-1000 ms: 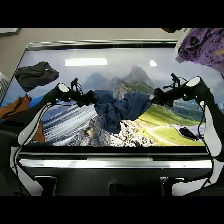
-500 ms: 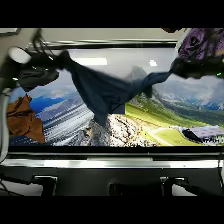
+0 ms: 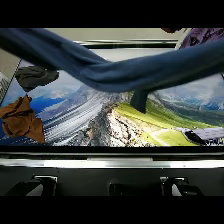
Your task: Fold the clothes and pants, and hang the long-sleeved shirts on hangers.
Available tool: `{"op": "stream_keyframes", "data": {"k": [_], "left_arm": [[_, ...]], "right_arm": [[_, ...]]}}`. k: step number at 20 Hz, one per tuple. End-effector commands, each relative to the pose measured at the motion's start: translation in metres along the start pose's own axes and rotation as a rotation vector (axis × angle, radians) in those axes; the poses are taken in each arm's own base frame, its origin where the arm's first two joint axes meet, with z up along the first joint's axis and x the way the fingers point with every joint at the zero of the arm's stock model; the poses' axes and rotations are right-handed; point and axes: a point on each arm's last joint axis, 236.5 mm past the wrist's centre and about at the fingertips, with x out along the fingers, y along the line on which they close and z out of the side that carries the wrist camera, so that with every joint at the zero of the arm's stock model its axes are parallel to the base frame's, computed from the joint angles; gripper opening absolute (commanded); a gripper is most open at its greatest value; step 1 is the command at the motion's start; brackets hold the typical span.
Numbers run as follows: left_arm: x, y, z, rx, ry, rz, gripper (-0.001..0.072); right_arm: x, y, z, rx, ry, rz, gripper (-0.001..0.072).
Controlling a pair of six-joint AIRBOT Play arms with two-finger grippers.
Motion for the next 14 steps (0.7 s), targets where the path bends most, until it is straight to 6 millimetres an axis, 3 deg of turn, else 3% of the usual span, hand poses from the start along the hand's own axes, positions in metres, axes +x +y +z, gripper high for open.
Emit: {"op": "stream_keyframes", "data": {"k": [1, 2, 4, 6, 8, 10, 12, 14], "left_arm": [[-0.065, 0.008, 0.029, -0.017, -0.121, 0.089, 0.0014], [-0.064, 0.013, 0.029, -0.019, -0.121, 0.107, 0.0015], [-0.041, 0.024, 0.012, -0.022, -0.064, 0.133, 0.0015], [0.007, 0.037, -0.033, -0.056, 0.085, 0.137, 0.0016], [0.068, 0.051, -0.101, -0.109, 0.283, 0.128, 0.0017], [0.127, 0.073, -0.181, -0.162, 0.483, 0.148, 0.0017], [0.175, 0.096, -0.269, -0.225, 0.685, 0.174, 0.0017], [0.211, 0.103, -0.351, -0.327, 0.857, 0.159, 0.0017]], "right_arm": [[-0.062, 0.004, 0.018, 0.003, -0.113, -0.039, 0.0028], [-0.058, 0.003, 0.016, 0.030, -0.100, -0.041, 0.0028], [-0.032, -0.002, -0.003, 0.076, -0.004, -0.039, 0.0028], [0.015, -0.008, -0.043, 0.158, 0.189, -0.031, 0.0028], [0.075, -0.011, -0.101, 0.235, 0.426, 0.000, 0.0029], [0.133, -0.018, -0.174, 0.301, 0.673, 0.015, 0.0029], [0.188, -0.030, -0.255, 0.373, 0.883, 0.006, 0.0029], [0.227, -0.042, -0.331, 0.429, 1.043, -0.020, 0.0029]]}}
